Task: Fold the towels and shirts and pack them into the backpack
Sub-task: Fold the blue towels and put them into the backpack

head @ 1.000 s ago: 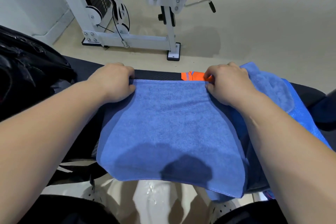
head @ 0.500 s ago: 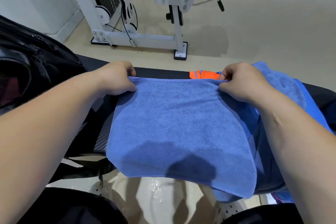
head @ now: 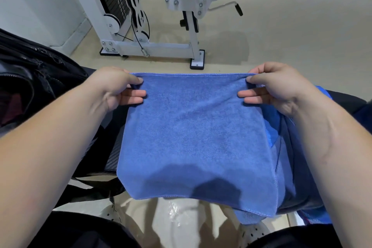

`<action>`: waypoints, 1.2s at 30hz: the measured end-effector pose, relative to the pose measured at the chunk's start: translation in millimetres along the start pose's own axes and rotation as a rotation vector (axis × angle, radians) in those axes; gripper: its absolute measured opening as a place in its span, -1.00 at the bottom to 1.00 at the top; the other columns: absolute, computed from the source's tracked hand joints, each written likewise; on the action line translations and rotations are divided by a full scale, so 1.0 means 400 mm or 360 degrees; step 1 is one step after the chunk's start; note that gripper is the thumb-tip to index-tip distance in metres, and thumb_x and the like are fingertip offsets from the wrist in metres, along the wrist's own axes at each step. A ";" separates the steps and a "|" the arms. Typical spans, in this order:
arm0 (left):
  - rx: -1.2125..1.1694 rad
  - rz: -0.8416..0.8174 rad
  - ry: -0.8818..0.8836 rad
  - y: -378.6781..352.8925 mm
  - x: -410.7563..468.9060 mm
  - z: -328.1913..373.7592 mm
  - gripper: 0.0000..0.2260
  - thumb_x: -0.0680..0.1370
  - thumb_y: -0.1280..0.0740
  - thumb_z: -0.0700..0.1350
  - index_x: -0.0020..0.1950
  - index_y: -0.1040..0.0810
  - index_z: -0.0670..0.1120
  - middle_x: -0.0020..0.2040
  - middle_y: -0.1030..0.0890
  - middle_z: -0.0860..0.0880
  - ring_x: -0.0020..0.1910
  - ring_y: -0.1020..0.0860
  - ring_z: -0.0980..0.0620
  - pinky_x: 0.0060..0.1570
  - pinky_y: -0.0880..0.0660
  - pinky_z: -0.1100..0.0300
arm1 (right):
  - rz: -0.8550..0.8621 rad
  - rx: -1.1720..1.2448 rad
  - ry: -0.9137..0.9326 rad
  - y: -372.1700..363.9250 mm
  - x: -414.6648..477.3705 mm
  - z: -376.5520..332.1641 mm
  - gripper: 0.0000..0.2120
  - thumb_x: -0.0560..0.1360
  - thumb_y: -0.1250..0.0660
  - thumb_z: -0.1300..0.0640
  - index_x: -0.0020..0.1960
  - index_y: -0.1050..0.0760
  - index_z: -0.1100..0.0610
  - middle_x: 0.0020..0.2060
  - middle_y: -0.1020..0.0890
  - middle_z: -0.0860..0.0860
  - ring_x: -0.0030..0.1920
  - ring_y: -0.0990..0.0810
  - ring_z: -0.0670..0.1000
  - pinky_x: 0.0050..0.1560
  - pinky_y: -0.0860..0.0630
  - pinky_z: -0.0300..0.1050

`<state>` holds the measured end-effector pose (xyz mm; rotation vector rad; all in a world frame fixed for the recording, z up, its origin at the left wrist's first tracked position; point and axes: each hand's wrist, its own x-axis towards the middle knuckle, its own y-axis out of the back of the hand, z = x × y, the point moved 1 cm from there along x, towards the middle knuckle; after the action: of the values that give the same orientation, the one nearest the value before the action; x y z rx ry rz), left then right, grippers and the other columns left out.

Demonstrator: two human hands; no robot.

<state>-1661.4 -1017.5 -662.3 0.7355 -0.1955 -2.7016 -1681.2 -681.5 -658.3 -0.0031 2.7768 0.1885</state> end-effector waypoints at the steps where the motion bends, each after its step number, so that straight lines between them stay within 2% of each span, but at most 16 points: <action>1: -0.0086 -0.0028 0.0003 -0.007 0.002 0.001 -0.80 0.59 -0.33 -0.35 -0.07 -0.37 -0.10 -0.15 -0.48 -0.11 -0.46 -0.67 -0.03 -0.49 -0.62 0.10 | 0.0002 0.0045 0.0018 0.001 0.003 0.002 -0.86 0.58 -0.28 0.37 -0.07 -0.46 0.16 -0.19 -0.53 0.11 -0.24 -0.72 0.16 -0.21 -0.71 0.04; 4: -0.0273 -0.0060 -0.0062 -0.030 0.010 0.008 -0.82 0.60 -0.31 -0.34 -0.08 -0.39 -0.09 -0.09 -0.53 -0.14 -0.29 -0.70 -0.10 -0.25 -0.68 0.00 | 0.0066 0.0173 0.0129 -0.002 0.020 0.009 -0.82 0.58 -0.27 0.37 -0.11 -0.46 0.13 -0.23 -0.56 0.07 -0.21 -0.69 0.10 0.02 -0.67 0.05; 6: -0.0330 -0.0079 -0.0172 -0.043 0.016 0.023 -0.82 0.61 -0.29 -0.32 -0.11 -0.43 -0.07 -0.08 -0.56 -0.13 -0.19 -0.69 -0.09 0.01 -0.65 -0.02 | 0.0115 0.0300 0.0303 -0.002 0.028 0.004 -0.79 0.58 -0.27 0.39 -0.13 -0.47 0.11 -0.21 -0.61 0.07 -0.18 -0.69 0.06 0.06 -0.64 -0.03; 8: -0.0422 -0.0090 -0.0300 -0.051 0.018 0.043 -0.83 0.60 -0.29 -0.31 -0.11 -0.47 -0.07 -0.05 -0.60 -0.14 -0.16 -0.69 -0.08 0.14 -0.61 -0.04 | 0.0123 0.0420 0.0509 0.001 0.035 -0.001 -0.80 0.56 -0.28 0.40 -0.11 -0.48 0.12 -0.14 -0.64 0.10 -0.08 -0.69 0.09 0.12 -0.61 -0.05; 11: -0.0451 -0.0067 -0.0503 -0.049 0.008 0.058 -0.83 0.61 -0.27 -0.30 -0.09 -0.52 -0.06 -0.09 -0.64 -0.10 -0.15 -0.70 -0.07 0.12 -0.60 -0.01 | 0.0115 0.0377 0.0656 0.012 0.026 -0.012 -0.83 0.51 -0.32 0.36 -0.12 -0.52 0.10 -0.09 -0.68 0.11 -0.01 -0.69 0.10 0.14 -0.61 0.00; 15: -0.0204 -0.0157 -0.0720 -0.023 -0.045 0.028 -0.82 0.61 -0.29 -0.33 -0.06 -0.58 -0.07 -0.11 -0.67 -0.10 -0.15 -0.69 -0.06 0.00 -0.63 0.02 | 0.0141 -0.0102 0.0679 0.055 -0.031 -0.028 -0.80 0.45 -0.34 0.39 -0.20 -0.53 0.11 -0.13 -0.67 0.21 -0.11 -0.68 0.12 0.10 -0.61 0.15; 17: 0.0142 -0.0185 -0.0816 0.002 -0.088 -0.003 -0.86 0.59 -0.35 -0.32 -0.06 -0.63 -0.10 -0.11 -0.70 -0.12 -0.11 -0.69 -0.03 -0.01 -0.64 0.10 | 0.0015 -0.0500 0.0644 0.092 -0.074 -0.033 -0.79 0.43 -0.38 0.41 -0.23 -0.56 0.13 -0.09 -0.71 0.23 -0.12 -0.67 0.13 0.12 -0.59 0.22; 20: 0.0794 -0.0208 -0.0991 0.047 -0.156 -0.052 -0.95 0.55 -0.44 -0.23 -0.05 -0.67 -0.09 -0.08 -0.73 -0.01 -0.12 -0.66 0.10 0.02 -0.55 0.16 | -0.0309 -0.0974 0.0555 0.132 -0.144 -0.028 -0.78 0.42 -0.44 0.39 -0.23 -0.63 0.07 -0.12 -0.74 0.08 -0.01 -0.68 0.21 0.23 -0.53 0.30; 24: 0.1330 -0.0169 -0.1189 0.083 -0.214 -0.102 -0.88 0.48 -0.49 -0.21 -0.06 -0.70 0.01 -0.06 -0.72 0.12 -0.04 -0.66 0.12 0.14 -0.54 0.12 | -0.0498 -0.1244 0.0524 0.125 -0.213 -0.010 -0.77 0.40 -0.49 0.30 -0.24 -0.64 -0.04 -0.11 -0.74 -0.11 0.03 -0.69 0.00 0.23 -0.55 0.14; 27: 0.1592 -0.0168 -0.1342 0.086 -0.232 -0.145 -0.82 0.42 -0.52 -0.25 -0.07 -0.71 0.01 -0.01 -0.72 0.07 0.01 -0.66 0.06 0.14 -0.55 0.09 | -0.0504 -0.1579 0.0541 0.100 -0.229 0.029 -0.78 0.38 -0.54 0.24 -0.26 -0.63 -0.07 -0.13 -0.72 -0.21 0.00 -0.66 -0.16 0.20 -0.54 -0.06; 30: 0.1739 -0.0216 -0.1359 0.079 -0.235 -0.188 -0.80 0.39 -0.52 -0.28 -0.10 -0.72 0.00 0.00 -0.71 0.03 0.03 -0.67 -0.04 0.10 -0.57 0.04 | -0.0460 -0.1797 0.0611 0.082 -0.223 0.079 -0.79 0.34 -0.54 0.21 -0.26 -0.62 -0.09 -0.18 -0.69 -0.15 -0.09 -0.65 -0.08 0.06 -0.57 -0.02; 33: 0.1738 -0.0197 -0.1355 0.074 -0.235 -0.209 -0.81 0.38 -0.52 -0.29 -0.10 -0.73 -0.02 0.06 -0.70 0.01 0.12 -0.65 -0.02 0.15 -0.55 0.04 | -0.0447 -0.1945 0.0594 0.080 -0.219 0.105 -0.79 0.32 -0.57 0.16 -0.26 -0.61 -0.12 -0.19 -0.63 -0.13 -0.15 -0.60 -0.05 -0.02 -0.56 -0.04; 36: 0.1773 -0.0232 -0.1295 0.080 -0.239 -0.214 -0.84 0.40 -0.57 -0.14 -0.04 -0.74 -0.01 0.19 -0.65 0.03 0.20 -0.60 0.06 0.22 -0.48 0.13 | -0.0462 -0.2020 0.0496 0.081 -0.232 0.109 -0.85 0.32 -0.59 0.02 -0.22 -0.63 -0.13 -0.16 -0.60 -0.17 -0.12 -0.57 -0.10 -0.01 -0.55 -0.07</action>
<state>-1530.8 -1017.4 -684.0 -0.2241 -1.9572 -2.6847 -1580.1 -645.5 -661.9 -0.7741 2.3661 1.8955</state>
